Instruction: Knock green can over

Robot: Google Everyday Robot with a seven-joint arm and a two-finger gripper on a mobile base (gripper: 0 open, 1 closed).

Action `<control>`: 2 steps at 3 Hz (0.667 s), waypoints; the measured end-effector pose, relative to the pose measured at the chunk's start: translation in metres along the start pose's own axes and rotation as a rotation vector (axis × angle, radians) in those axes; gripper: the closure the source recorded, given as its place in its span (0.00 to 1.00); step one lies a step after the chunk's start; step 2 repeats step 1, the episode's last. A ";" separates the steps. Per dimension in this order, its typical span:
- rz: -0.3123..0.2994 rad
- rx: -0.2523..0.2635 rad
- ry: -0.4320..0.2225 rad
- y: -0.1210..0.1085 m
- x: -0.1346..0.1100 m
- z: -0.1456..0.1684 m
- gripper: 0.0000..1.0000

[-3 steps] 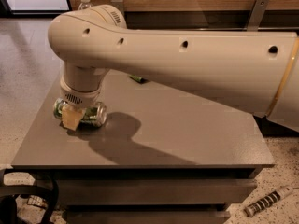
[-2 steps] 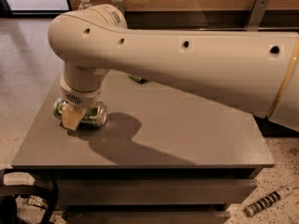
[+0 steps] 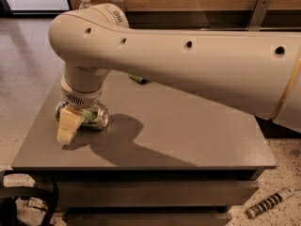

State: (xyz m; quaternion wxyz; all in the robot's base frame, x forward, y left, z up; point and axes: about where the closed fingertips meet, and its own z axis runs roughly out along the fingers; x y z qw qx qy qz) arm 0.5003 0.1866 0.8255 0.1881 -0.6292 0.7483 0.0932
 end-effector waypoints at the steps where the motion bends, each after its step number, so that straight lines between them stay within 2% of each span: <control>1: 0.000 0.000 0.000 0.000 0.000 0.000 0.00; 2: 0.000 0.000 0.000 0.000 0.000 0.000 0.00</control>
Offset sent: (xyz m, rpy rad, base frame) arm 0.0000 0.0000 0.0000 0.0000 0.0000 0.0000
